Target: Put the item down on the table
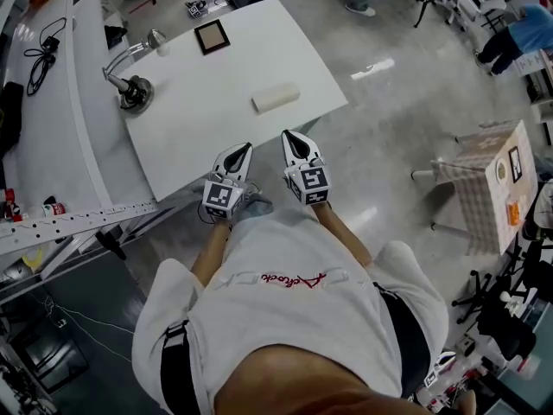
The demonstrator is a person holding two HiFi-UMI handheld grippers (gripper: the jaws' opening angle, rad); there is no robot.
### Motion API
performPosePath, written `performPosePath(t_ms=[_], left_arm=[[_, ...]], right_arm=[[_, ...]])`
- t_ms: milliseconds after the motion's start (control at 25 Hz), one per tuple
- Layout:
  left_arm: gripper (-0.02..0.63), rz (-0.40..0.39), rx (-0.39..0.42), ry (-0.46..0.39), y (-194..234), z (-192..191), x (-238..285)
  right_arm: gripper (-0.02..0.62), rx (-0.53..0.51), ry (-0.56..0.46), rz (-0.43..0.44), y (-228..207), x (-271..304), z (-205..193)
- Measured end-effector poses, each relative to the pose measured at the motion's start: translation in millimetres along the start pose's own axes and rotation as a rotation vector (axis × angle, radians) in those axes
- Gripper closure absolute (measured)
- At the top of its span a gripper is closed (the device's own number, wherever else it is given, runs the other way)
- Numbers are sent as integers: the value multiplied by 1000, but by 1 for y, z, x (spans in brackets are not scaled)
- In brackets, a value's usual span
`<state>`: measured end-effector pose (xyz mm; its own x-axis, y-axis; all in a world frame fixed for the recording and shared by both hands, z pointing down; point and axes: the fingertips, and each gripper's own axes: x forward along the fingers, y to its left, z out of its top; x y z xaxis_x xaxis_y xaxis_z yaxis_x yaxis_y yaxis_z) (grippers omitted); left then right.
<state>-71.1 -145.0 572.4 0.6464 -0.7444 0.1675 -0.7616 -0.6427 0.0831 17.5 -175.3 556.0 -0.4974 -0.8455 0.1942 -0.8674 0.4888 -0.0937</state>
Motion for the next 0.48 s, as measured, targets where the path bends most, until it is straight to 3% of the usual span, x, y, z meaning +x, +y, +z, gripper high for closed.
performPosePath(t_ms=[480], left_arm=[[589, 30, 8, -17, -64, -4, -26]], right_arm=[[592, 7, -9, 7, 1, -68, -13]])
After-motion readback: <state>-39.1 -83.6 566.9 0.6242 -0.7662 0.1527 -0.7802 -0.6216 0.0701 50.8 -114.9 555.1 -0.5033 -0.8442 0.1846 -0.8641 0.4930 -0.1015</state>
